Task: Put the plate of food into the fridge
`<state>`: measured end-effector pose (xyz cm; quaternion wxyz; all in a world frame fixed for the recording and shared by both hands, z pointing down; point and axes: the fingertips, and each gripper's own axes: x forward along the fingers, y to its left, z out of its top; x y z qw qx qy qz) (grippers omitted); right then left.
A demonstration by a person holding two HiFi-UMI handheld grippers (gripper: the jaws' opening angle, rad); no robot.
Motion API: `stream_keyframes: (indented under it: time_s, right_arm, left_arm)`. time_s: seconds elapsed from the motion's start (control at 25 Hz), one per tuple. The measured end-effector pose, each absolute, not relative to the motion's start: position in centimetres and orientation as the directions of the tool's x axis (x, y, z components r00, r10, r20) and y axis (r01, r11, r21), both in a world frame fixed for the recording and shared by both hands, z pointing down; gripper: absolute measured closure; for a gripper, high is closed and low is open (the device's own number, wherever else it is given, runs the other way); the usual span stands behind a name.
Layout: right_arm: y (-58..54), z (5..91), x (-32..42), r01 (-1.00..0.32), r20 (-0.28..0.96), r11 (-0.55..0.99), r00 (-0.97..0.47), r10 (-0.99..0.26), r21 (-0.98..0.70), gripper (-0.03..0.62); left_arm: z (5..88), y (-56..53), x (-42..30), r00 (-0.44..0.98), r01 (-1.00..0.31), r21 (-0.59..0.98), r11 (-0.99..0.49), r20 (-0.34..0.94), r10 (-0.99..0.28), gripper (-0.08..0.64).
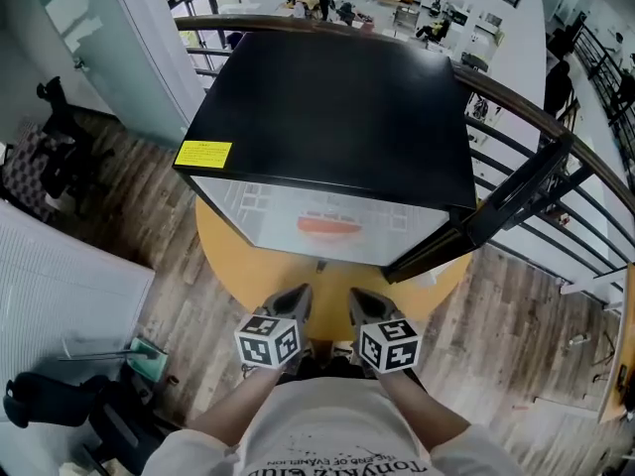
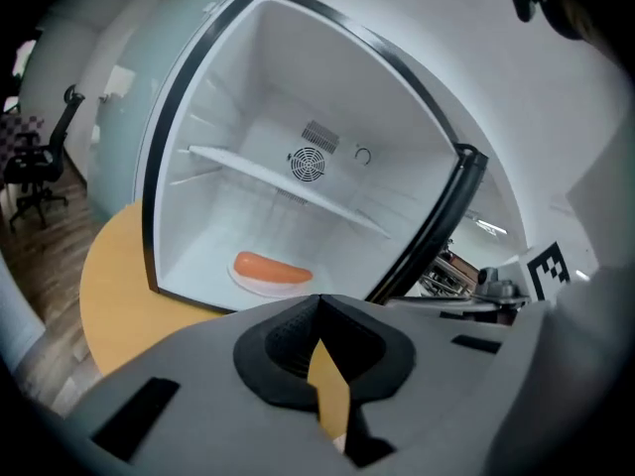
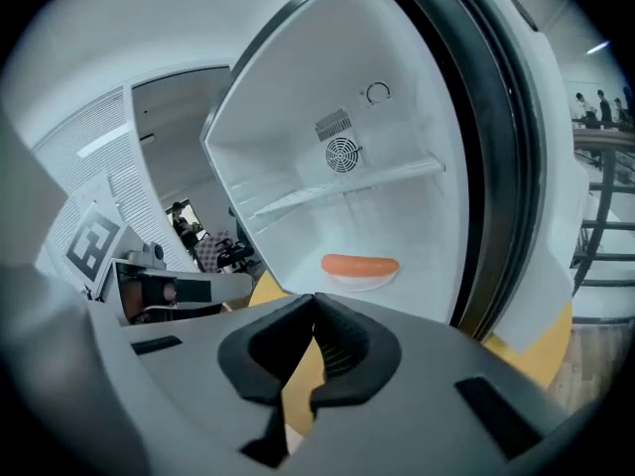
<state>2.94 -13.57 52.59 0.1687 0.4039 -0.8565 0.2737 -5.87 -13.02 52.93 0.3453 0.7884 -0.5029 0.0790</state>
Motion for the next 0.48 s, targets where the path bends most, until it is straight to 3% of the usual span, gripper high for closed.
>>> stream_keyframes:
  time_s: [0.48]
  right_arm:
    - [-9.8, 51.1, 3.2, -0.748, 0.501, 0.562, -0.658, -0.562, -0.352, 0.565]
  left_arm:
    - [51.6, -8.7, -4.3, 0.453, -0.877, 0.400, -0.266, 0.501, -0.737, 0.537]
